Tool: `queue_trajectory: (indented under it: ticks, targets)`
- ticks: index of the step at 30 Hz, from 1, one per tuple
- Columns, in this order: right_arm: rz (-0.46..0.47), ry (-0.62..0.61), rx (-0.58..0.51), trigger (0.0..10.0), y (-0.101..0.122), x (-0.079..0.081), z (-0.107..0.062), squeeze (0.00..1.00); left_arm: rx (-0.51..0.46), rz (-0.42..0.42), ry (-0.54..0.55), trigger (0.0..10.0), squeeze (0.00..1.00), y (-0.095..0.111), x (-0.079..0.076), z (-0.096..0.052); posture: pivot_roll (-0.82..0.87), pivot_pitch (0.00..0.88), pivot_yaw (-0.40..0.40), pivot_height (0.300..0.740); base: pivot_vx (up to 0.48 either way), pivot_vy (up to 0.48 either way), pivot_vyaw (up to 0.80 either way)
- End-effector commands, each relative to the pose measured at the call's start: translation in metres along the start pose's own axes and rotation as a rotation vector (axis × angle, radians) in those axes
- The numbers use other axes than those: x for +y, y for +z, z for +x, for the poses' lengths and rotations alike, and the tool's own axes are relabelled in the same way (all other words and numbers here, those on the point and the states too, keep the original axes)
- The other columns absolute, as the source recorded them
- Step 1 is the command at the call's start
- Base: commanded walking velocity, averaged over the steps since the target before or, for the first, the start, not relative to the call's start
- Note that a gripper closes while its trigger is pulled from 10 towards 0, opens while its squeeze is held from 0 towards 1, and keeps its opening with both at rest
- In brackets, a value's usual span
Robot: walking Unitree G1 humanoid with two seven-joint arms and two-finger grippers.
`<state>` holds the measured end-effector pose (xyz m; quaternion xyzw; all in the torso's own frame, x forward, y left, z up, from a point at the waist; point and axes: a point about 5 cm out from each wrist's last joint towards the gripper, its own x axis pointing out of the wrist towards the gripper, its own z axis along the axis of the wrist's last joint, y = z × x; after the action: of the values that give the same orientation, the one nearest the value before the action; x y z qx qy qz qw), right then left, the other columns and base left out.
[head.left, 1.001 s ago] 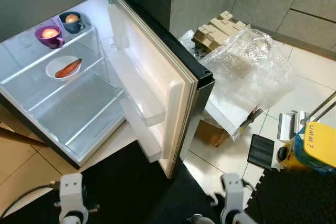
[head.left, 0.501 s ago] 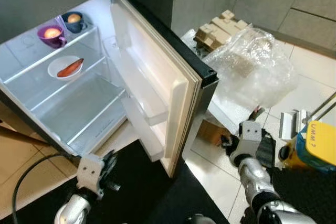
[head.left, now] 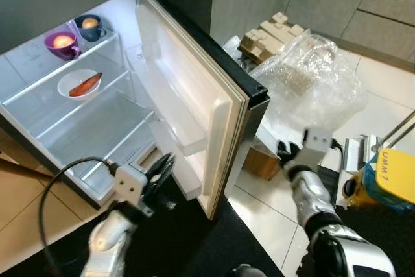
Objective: Restocking fridge
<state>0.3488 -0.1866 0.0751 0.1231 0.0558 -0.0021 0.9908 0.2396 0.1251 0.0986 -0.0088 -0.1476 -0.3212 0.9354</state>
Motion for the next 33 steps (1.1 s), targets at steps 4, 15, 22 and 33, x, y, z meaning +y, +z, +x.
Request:
queue_trajectory:
  ticks: [4,15,22,33]
  targets:
    - [0.027,0.086,0.043,10.0,-0.01,0.013,-0.001,0.0,0.072,-0.103,-0.066,10.0,0.0,-0.007,-0.008,-0.013,-0.12,0.132,0.002,0.74,0.0,0.0,0.0]
    - [0.057,0.435,0.083,10.0,-0.017,0.071,0.0,0.0,0.141,-0.088,-0.056,10.0,0.0,-0.009,0.0,-0.033,-0.11,0.134,-0.001,0.74,0.0,0.0,0.0]
    - [0.293,0.984,0.13,10.0,-0.013,0.14,-0.019,0.0,0.156,-0.097,-0.075,10.0,0.0,-0.008,-0.001,-0.035,-0.1,0.137,-0.002,0.74,0.0,0.0,0.0]
    - [0.256,0.812,0.167,10.0,-0.031,0.106,-0.019,0.0,0.172,-0.111,-0.167,10.0,0.0,-0.006,-0.008,-0.033,-0.11,0.14,0.005,0.74,0.0,0.0,0.0]
